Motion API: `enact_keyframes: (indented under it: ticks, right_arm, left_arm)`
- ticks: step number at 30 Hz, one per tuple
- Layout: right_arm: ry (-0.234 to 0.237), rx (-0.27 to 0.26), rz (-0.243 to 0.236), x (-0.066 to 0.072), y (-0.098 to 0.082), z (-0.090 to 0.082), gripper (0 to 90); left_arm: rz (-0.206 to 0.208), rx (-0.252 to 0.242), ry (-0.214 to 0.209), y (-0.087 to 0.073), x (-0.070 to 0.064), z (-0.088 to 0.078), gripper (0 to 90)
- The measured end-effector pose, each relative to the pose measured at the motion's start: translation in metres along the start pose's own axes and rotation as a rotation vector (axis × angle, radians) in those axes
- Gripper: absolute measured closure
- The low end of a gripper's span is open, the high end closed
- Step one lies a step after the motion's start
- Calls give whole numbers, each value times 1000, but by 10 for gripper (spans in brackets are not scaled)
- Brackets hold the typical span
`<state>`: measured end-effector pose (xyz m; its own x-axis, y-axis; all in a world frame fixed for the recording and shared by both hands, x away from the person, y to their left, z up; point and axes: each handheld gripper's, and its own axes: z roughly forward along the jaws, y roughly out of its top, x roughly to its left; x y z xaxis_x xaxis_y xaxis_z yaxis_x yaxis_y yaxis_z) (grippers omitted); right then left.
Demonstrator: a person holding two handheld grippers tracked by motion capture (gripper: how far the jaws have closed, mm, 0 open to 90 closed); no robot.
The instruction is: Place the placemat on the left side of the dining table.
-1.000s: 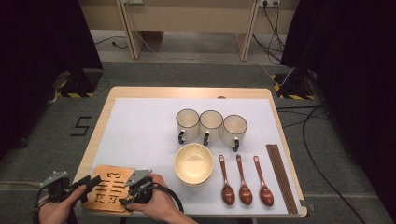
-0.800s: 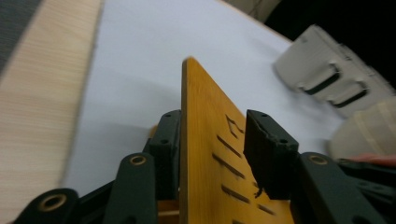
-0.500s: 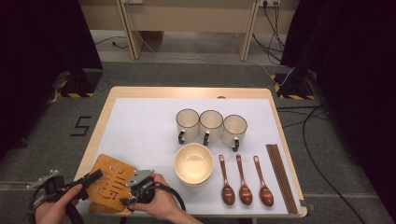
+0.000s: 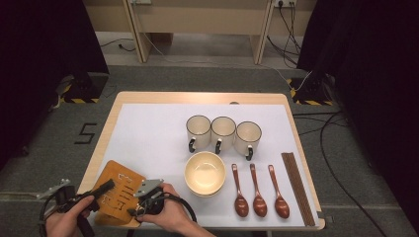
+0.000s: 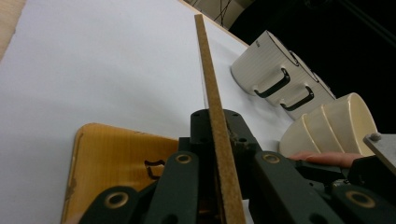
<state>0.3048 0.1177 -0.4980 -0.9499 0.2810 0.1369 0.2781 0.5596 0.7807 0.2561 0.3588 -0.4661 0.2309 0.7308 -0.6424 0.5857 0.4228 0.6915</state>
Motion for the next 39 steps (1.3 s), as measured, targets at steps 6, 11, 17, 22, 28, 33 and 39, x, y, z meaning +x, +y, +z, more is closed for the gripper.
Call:
enact_keyframes:
  ticks: [6, 11, 17, 22, 28, 33, 39]
  right_arm:
    - [-17, -28, 6, 1, 3, -12, 401]
    - [-44, -66, -32, 2, 12, -28, 409]
    - [-78, -108, -77, 6, 24, -47, 417]
    - [-95, -140, -94, 8, 32, -62, 419]
    - [-114, -173, -112, 6, 37, -81, 418]
    - [-119, -194, -106, 4, 40, -97, 418]
    - [-147, -230, -110, 0, 44, -118, 419]
  left_arm:
    - [45, -20, -5, 6, -8, -4, 855]
    - [76, -47, 3, 12, -13, -7, 855]
    - [125, -75, 13, 24, -22, -9, 855]
    - [152, -82, 19, 34, -29, -7, 855]
    - [181, -94, 28, 45, -34, 0, 855]
    - [186, -95, 9, 53, -38, 7, 855]
    - [203, -103, 14, 64, -43, 16, 855]
